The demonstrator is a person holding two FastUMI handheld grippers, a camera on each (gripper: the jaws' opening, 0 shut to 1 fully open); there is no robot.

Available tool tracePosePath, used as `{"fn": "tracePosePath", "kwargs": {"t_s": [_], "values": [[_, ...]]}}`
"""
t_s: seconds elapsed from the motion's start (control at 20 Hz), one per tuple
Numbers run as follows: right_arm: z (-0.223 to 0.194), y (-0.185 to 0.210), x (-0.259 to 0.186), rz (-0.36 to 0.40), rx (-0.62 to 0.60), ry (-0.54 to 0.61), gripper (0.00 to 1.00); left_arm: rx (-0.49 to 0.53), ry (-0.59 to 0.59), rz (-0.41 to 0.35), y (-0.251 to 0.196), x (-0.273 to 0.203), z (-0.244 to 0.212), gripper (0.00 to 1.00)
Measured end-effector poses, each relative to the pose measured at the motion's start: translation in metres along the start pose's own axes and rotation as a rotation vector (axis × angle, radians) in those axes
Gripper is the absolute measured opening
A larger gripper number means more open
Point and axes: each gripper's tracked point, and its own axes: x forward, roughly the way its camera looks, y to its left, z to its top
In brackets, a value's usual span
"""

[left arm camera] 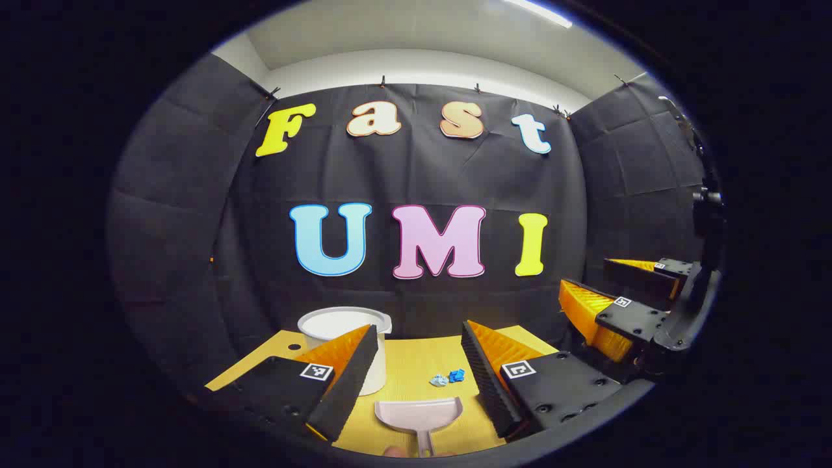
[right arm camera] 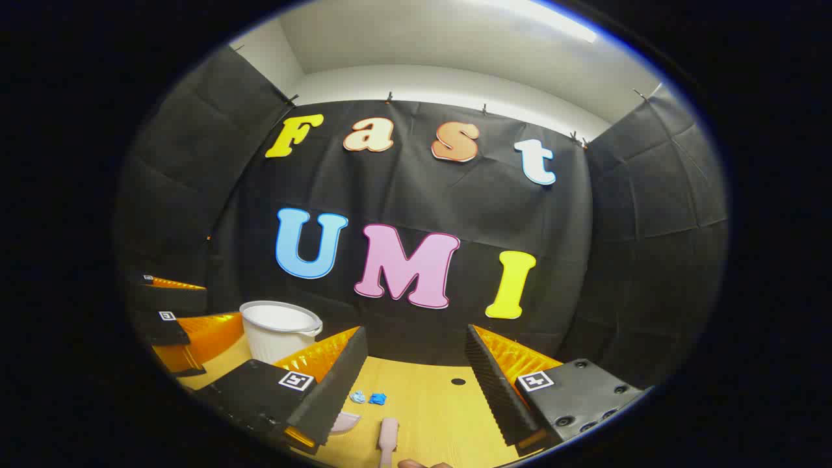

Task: Pick up the small broom and dustpan from the desktop, sweep the trash into the dustpan with the broom, and then empty the trash into the garbage bin.

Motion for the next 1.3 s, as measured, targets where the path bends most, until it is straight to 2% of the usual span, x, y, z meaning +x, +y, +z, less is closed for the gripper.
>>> {"fn": "tracePosePath", "kwargs": {"t_s": [0.15, 0.35, 0.55, 1.05, 1.1, 1.3], "values": [[0.002, 0.012, -0.003, 0.025, 0.015, -0.004, 0.97, -0.043, -0.003, -0.011, -0.001, -0.001, -0.001, 0.77], [-0.01, 0.016, -0.001, 0.034, -0.004, 0.021, 0.97, -0.033, 0.026, 0.009, 0.008, -0.001, -0.009, 0.77], [-0.014, 0.019, 0.002, 0.04, -0.019, 0.034, 0.98, -0.09, 0.029, 0.003, 0.013, -0.002, -0.009, 0.77], [-0.003, 0.03, -0.004, 0.05, 0.003, 0.025, 0.98, -0.06, 0.028, 0.025, 0.027, -0.015, -0.009, 0.76], [-0.002, 0.03, -0.006, 0.045, 0.003, 0.029, 0.98, -0.055, 0.045, 0.047, 0.031, -0.016, -0.013, 0.76], [0.011, 0.03, -0.016, 0.034, 0.014, 0.016, 0.98, -0.089, 0.049, 0.069, 0.037, -0.026, -0.011, 0.77]]}}
